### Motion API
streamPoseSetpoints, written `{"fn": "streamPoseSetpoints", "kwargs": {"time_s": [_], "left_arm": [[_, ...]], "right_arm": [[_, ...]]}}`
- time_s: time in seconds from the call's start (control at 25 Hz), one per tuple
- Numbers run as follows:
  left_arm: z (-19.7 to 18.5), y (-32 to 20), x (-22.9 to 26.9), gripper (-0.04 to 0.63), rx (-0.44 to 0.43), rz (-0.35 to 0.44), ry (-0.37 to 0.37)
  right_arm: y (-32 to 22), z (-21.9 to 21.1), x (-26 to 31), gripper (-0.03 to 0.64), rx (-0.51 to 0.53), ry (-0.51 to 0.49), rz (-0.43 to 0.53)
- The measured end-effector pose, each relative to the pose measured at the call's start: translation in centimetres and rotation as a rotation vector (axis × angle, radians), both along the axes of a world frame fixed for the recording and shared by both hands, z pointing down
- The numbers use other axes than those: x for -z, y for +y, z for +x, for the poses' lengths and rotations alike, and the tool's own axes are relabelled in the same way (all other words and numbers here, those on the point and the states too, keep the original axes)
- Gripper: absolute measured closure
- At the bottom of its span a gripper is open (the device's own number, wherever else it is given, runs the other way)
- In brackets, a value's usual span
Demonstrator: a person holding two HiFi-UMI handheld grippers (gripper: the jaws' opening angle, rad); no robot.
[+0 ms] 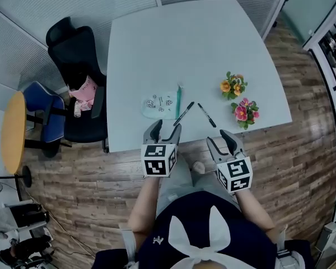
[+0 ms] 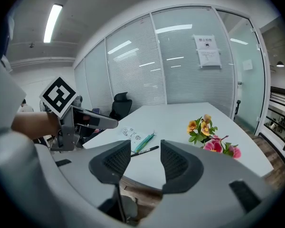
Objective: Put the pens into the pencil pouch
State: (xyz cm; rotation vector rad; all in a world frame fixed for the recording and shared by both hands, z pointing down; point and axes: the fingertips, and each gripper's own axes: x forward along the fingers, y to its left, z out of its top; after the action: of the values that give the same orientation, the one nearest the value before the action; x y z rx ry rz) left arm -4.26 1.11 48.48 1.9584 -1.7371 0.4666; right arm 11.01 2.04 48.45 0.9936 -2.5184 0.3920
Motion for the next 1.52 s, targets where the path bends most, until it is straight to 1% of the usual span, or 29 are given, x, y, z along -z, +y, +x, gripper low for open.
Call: {"fn": "streamPoseSetpoints", "kwargs": {"time_s": [0.2,0.56,0.68,1.0,1.12,1.28,1.4,1.52], "left_arm": [[-0.6,-2.3,-2.1,0.333,-0.031,-0.07,-0.003],[-0.7,-6.4,-6.5,0.333,-0.147,-0.216,-0.018],[-0.5,-7.4,-8.1,0.333,-0.18,-0.265,-0.008],[-1.1,-9.8,-12.8,0.348,-0.215,-0.392,-0.01],[-1.3,-10.4,-14.1,0.365,-0.224,-0.428,-0.017],[-1.5,-10.8,-15.8,0.368,-0.231,-0.478,-0.028],[-1.6,-11.0,-16.9,0.371,-0.242,-0.503,-0.045],[-2.1,-11.3,-17.7,0.39,-0.239,-0.517,-0.069]], "right_arm": [[-1.4,-0.8,-0.8,0.43,-0.017,0.014,-0.032],[-4.1,-2.2,-2.4,0.43,-0.052,0.042,-0.1],[-4.7,-2.6,-3.1,0.43,-0.069,0.047,-0.125],[-6.5,-3.3,-4.1,0.43,-0.119,0.059,-0.152],[-6.9,-3.4,-4.4,0.43,-0.139,0.065,-0.154],[-7.2,-3.3,-5.1,0.43,-0.161,0.076,-0.175],[-7.2,-3.4,-5.4,0.43,-0.17,0.083,-0.19],[-7.4,-3.5,-5.6,0.43,-0.179,0.092,-0.192]]}}
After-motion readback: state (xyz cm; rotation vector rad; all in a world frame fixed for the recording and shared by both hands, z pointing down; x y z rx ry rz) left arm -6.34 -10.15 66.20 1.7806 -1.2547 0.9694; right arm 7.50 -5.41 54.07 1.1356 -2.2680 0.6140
